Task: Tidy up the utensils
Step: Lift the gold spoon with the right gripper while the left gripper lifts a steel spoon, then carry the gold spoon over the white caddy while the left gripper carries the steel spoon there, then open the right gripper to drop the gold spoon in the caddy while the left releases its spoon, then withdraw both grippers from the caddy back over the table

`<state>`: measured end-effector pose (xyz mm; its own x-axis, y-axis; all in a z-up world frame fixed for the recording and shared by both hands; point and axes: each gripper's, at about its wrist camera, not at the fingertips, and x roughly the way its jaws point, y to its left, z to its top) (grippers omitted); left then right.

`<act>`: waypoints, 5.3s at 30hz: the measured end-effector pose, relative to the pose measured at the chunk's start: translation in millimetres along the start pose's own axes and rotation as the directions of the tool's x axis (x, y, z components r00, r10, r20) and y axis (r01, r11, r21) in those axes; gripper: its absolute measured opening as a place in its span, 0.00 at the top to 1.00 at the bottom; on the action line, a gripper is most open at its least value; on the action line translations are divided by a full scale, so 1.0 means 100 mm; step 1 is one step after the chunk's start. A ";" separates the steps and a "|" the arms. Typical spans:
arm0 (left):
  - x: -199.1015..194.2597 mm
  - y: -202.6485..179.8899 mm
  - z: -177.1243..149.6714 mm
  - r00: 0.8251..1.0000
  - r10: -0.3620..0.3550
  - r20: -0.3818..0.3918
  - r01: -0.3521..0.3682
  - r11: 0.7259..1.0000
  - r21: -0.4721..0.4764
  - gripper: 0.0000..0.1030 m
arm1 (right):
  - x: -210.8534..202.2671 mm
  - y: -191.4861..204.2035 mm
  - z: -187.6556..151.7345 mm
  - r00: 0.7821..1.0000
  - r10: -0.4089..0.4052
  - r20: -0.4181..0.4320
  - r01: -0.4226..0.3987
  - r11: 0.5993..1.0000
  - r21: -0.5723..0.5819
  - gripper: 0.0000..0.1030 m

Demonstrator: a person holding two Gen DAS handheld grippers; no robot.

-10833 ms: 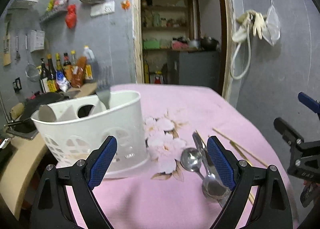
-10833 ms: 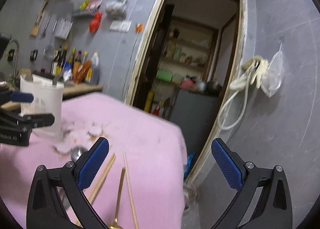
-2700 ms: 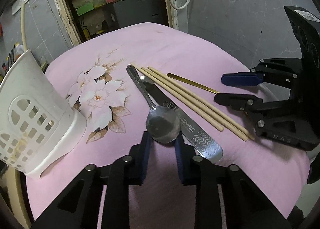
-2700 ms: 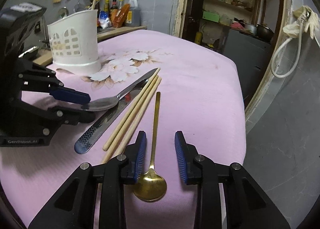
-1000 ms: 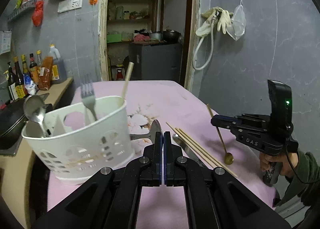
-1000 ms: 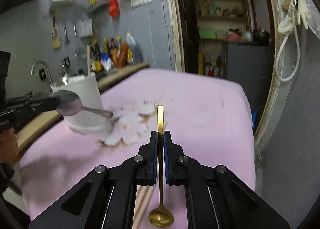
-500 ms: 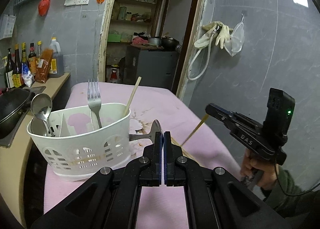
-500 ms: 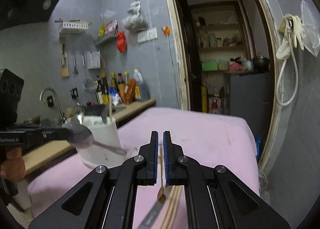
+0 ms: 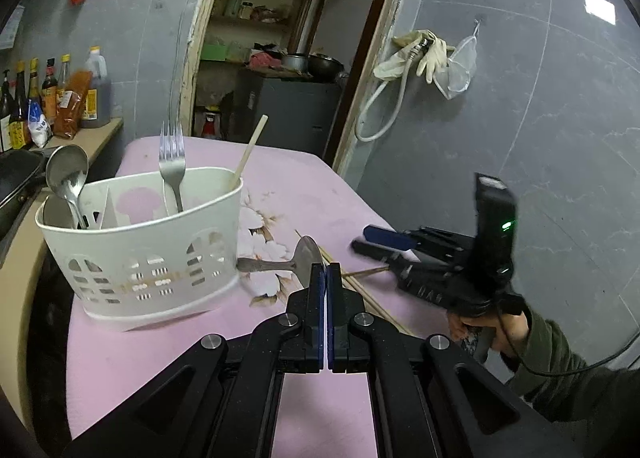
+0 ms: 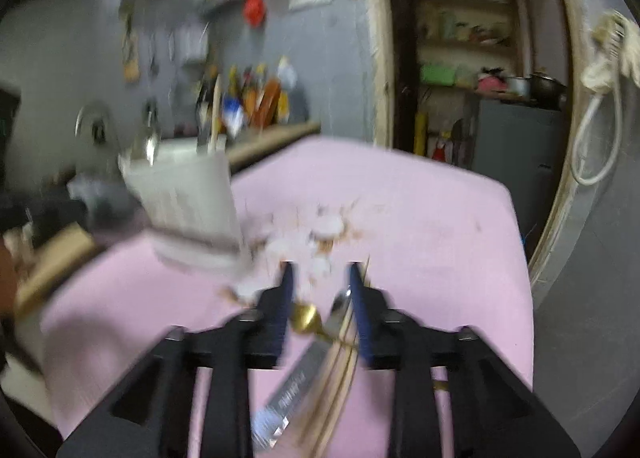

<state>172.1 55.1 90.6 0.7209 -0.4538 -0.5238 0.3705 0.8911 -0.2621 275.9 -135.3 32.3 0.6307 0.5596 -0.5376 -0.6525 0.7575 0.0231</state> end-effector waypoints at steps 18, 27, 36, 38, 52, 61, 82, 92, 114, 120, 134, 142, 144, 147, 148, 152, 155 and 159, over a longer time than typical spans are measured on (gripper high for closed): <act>-0.24 0.28 -0.06 1.000 0.024 -0.005 -0.024 0.997 -0.067 0.99 | 0.88 0.11 -0.11 0.932 0.085 -0.351 -0.196 0.936 -0.292 0.76; -0.32 0.46 0.06 0.990 0.116 0.080 -0.106 0.988 -0.113 0.96 | 0.43 0.19 0.05 0.988 0.125 -0.093 -0.139 0.974 -0.176 0.77; -0.52 0.34 0.22 0.983 0.096 0.156 -0.084 0.993 -0.078 0.99 | -0.13 0.39 0.52 0.940 0.255 0.229 -0.247 0.967 -0.064 0.77; -0.58 0.29 0.26 0.979 0.109 0.172 -0.099 0.993 -0.065 1.00 | -0.15 0.42 0.63 0.922 0.280 0.268 -0.276 0.960 -0.055 0.77; -1.03 0.46 0.58 0.963 0.087 0.255 -0.059 0.992 -0.115 1.00 | -0.20 0.59 1.33 0.802 0.397 0.447 -0.450 0.893 0.013 0.77; -1.27 0.85 1.00 0.939 0.060 0.338 0.008 0.980 -0.197 1.00 | 0.01 0.59 1.69 0.696 0.414 0.587 -0.554 0.829 0.073 0.77; -1.19 1.20 1.31 0.923 0.050 0.381 0.056 0.963 -0.263 1.00 | 0.68 0.57 1.49 0.733 0.404 0.547 -0.580 0.792 0.192 0.77; -0.95 1.33 1.15 0.930 0.116 0.350 -0.014 0.960 -0.281 1.00 | 0.75 0.57 1.39 0.739 0.403 0.540 -0.575 0.794 0.195 0.76; -0.68 1.35 0.57 0.938 0.219 0.269 -0.154 0.958 -0.243 0.97 | 0.60 0.79 1.18 0.800 0.388 0.458 -0.469 0.881 0.072 0.67; -0.77 1.23 0.58 0.911 0.255 0.325 -0.192 0.957 -0.216 0.67 | 0.41 0.75 1.21 0.786 0.366 0.497 -0.453 0.890 0.061 0.56; -0.72 0.82 0.59 0.833 0.385 0.397 -0.354 0.923 -0.153 0.31 | -0.01 0.56 1.25 0.734 0.434 0.523 -0.525 0.850 0.031 0.30; -0.73 0.80 0.58 0.833 0.384 0.398 -0.353 0.923 -0.152 0.30 | -0.03 0.43 1.31 0.693 0.482 0.536 -0.603 0.795 0.066 0.23; -0.74 0.81 0.58 0.834 0.385 0.396 -0.352 0.923 -0.156 0.30 | -0.02 0.41 1.33 0.687 0.491 0.535 -0.615 0.786 0.068 0.23; -0.76 0.82 0.57 0.834 0.385 0.395 -0.351 0.923 -0.158 0.30 | 0.00 0.42 1.38 0.678 0.507 0.533 -0.630 0.774 0.065 0.22; -0.76 0.82 0.57 0.834 0.385 0.395 -0.352 0.923 -0.157 0.30 | 0.01 0.43 1.39 0.674 0.514 0.531 -0.636 0.769 0.063 0.22; -0.76 0.82 0.57 0.834 0.386 0.395 -0.352 0.923 -0.157 0.30 | 0.07 0.45 1.46 0.660 0.547 0.515 -0.666 0.744 0.063 0.20; -0.76 0.82 0.57 0.834 0.385 0.395 -0.352 0.923 -0.157 0.30 | 0.13 0.50 1.54 0.653 0.569 0.500 -0.682 0.729 0.060 0.18; -0.77 0.85 0.56 0.834 0.388 0.392 -0.353 0.922 -0.162 0.30 | 0.18 0.56 1.66 0.642 0.595 0.483 -0.700 0.712 0.053 0.15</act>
<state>180.9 165.6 154.2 0.9746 -0.0346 -0.2212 -0.0077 0.9822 -0.1877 320.7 -27.2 163.3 0.2197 0.9726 0.0757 -0.8838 0.1656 0.4376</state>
